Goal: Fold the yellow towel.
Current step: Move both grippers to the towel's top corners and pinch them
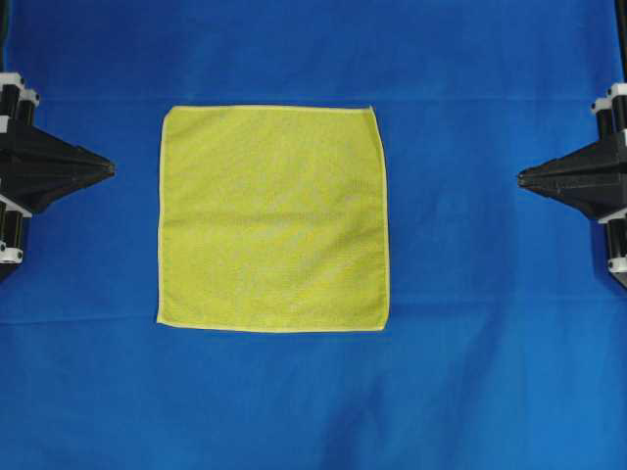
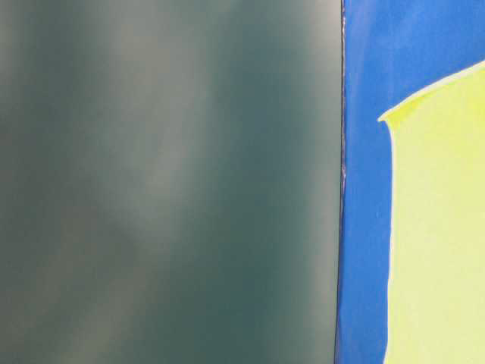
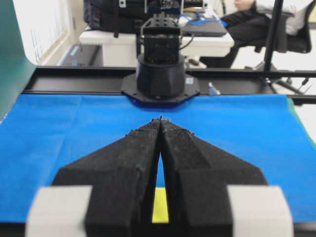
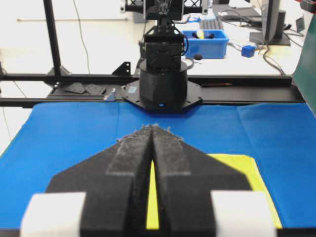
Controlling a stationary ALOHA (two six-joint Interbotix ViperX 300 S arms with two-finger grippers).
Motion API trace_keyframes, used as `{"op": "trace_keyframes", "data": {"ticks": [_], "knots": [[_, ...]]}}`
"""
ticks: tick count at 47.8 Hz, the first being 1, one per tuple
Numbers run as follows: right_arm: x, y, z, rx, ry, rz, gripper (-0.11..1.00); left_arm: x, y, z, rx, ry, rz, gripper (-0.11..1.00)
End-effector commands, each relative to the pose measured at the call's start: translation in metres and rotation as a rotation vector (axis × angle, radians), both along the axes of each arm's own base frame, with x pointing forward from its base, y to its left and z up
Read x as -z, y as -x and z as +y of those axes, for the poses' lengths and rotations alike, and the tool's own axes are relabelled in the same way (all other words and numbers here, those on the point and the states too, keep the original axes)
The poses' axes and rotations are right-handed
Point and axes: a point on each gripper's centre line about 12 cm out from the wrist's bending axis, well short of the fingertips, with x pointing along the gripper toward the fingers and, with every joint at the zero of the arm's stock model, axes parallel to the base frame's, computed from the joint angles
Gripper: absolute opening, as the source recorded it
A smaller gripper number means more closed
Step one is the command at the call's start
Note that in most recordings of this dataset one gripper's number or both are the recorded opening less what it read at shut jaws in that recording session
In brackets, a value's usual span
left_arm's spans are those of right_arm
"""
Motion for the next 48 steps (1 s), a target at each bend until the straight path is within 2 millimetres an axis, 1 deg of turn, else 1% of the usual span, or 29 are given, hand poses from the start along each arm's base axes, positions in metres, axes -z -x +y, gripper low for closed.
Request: {"op": "trace_keyframes", "data": {"ticks": [1, 8, 14, 21, 29, 30, 32, 34, 35, 36, 39, 43, 45, 46, 48], "knots": [[-0.009, -0.005, -0.003, 0.013, -0.018, -0.015, 0.00, -0.003, -0.006, 0.002, -0.012, 0.056, 0.046, 0.00], [0.001, -0.025, -0.018, 0.083, -0.078, 0.118, 0.00, 0.002, -0.010, 0.007, -0.034, 0.072, 0.116, 0.00], [0.013, -0.041, -0.037, 0.164, -0.117, 0.233, 0.00, 0.016, -0.018, 0.018, -0.085, 0.077, 0.175, 0.00], [0.034, -0.061, -0.063, 0.254, -0.160, 0.349, 0.00, 0.040, -0.028, 0.041, -0.187, 0.100, 0.276, 0.00], [0.064, -0.083, -0.089, 0.331, -0.211, 0.485, 0.01, 0.077, -0.032, 0.072, -0.316, 0.168, 0.399, 0.01], [0.068, -0.086, -0.093, 0.341, -0.217, 0.499, 0.01, 0.081, -0.031, 0.075, -0.332, 0.175, 0.412, 0.03], [0.074, -0.091, -0.099, 0.355, -0.225, 0.525, 0.01, 0.089, -0.031, 0.083, -0.361, 0.186, 0.432, 0.09], [0.082, -0.097, -0.106, 0.370, -0.237, 0.553, 0.02, 0.096, -0.031, 0.089, -0.387, 0.196, 0.447, 0.19], [0.086, -0.099, -0.109, 0.376, -0.241, 0.565, 0.04, 0.099, -0.031, 0.092, -0.398, 0.200, 0.453, 0.25], [0.089, -0.102, -0.112, 0.384, -0.245, 0.576, 0.08, 0.105, -0.031, 0.096, -0.413, 0.204, 0.466, 0.31], [0.103, -0.111, -0.123, 0.407, -0.260, 0.615, 0.27, 0.115, -0.031, 0.103, -0.440, 0.214, 0.483, 0.52], [0.119, -0.122, -0.134, 0.426, -0.274, 0.660, 0.51, 0.130, -0.032, 0.111, -0.468, 0.229, 0.516, 0.74], [0.126, -0.127, -0.139, 0.434, -0.282, 0.678, 0.60, 0.137, -0.032, 0.115, -0.481, 0.236, 0.533, 0.82], [0.131, -0.129, -0.142, 0.438, -0.285, 0.690, 0.64, 0.140, -0.032, 0.117, -0.487, 0.239, 0.540, 0.84], [0.138, -0.133, -0.146, 0.444, -0.291, 0.709, 0.65, 0.147, -0.032, 0.120, -0.500, 0.245, 0.554, 0.84]]}}
